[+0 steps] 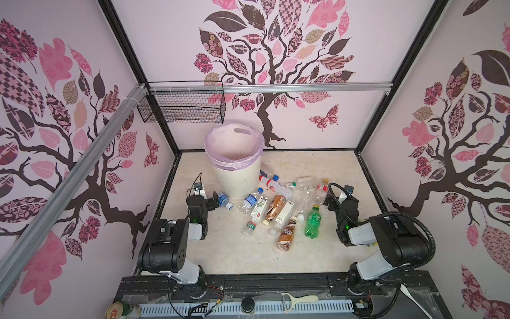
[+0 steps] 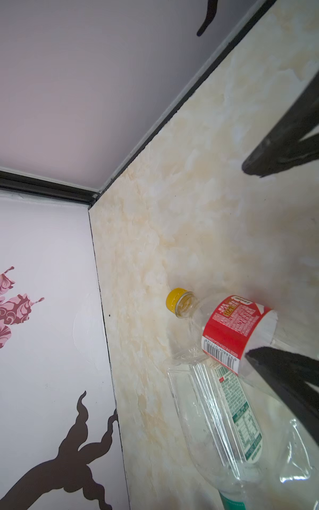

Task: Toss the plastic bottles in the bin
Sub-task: 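Lower left gripper to blue-label bottle by bin while right arm shifts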

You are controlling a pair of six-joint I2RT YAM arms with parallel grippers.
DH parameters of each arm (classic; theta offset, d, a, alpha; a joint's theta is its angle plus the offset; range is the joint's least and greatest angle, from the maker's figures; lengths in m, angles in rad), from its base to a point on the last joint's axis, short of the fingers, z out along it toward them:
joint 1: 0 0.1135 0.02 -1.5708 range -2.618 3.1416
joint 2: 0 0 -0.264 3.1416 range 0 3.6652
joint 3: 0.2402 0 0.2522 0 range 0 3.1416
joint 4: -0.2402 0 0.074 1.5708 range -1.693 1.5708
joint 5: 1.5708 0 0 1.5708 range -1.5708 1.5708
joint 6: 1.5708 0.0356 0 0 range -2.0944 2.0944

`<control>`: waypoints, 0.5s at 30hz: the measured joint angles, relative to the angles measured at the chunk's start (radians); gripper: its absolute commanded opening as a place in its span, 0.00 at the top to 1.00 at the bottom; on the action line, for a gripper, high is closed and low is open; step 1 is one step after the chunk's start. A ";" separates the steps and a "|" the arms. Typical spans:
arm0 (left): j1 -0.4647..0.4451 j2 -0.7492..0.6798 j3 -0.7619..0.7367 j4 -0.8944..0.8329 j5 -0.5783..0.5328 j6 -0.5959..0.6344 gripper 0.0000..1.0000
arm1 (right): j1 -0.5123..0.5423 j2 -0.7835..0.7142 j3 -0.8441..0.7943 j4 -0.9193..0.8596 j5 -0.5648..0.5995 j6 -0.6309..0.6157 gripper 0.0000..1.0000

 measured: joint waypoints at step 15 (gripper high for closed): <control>0.079 0.002 0.000 0.032 0.136 -0.005 0.02 | 0.000 0.000 0.000 0.000 0.000 0.000 0.01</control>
